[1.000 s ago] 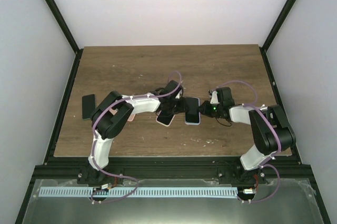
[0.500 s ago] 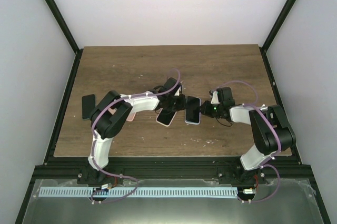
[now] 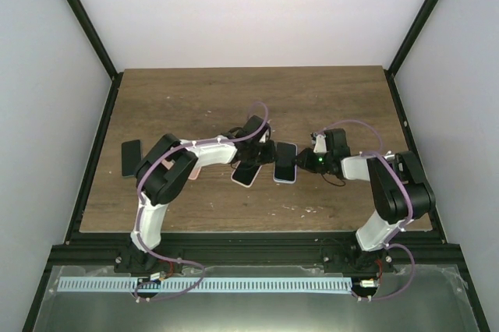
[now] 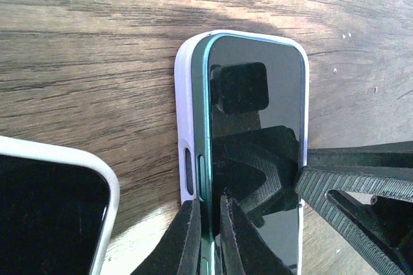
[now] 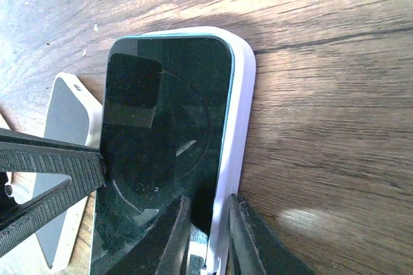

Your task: Put the phone into the phone case

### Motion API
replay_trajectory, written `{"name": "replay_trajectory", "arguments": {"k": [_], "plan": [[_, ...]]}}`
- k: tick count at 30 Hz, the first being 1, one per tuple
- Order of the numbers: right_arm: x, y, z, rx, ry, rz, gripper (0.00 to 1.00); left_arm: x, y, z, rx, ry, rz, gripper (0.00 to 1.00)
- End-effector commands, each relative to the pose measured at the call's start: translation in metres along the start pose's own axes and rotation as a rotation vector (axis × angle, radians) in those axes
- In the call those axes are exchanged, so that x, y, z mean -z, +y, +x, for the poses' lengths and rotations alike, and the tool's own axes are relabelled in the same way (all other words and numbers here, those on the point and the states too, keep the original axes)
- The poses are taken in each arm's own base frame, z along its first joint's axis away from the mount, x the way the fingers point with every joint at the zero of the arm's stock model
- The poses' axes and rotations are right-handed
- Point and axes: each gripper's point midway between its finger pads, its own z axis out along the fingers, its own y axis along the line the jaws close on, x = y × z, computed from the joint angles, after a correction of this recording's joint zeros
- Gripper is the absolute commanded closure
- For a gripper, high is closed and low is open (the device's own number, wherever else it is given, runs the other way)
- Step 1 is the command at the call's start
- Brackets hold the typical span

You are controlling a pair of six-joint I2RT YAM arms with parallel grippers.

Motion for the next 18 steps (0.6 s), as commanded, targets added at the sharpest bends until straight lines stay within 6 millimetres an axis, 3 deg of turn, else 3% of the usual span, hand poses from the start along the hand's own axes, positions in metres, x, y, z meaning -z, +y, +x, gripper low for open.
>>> {"name": "replay_trajectory", "arguments": {"k": [1,10,18], "plan": [[-0.003,0.050,0.002,0.098,0.036,-0.238,0.82,-0.014,-0.016,0.044,-0.065,0.080,0.058,0.99],[0.002,0.056,0.017,0.051,0.067,-0.295,0.79,-0.009,-0.013,0.065,-0.030,0.116,0.071,0.98],[0.006,0.026,0.014,-0.037,0.031,-0.087,0.74,0.005,-0.012,0.066,-0.021,0.100,0.071,0.88]]}}
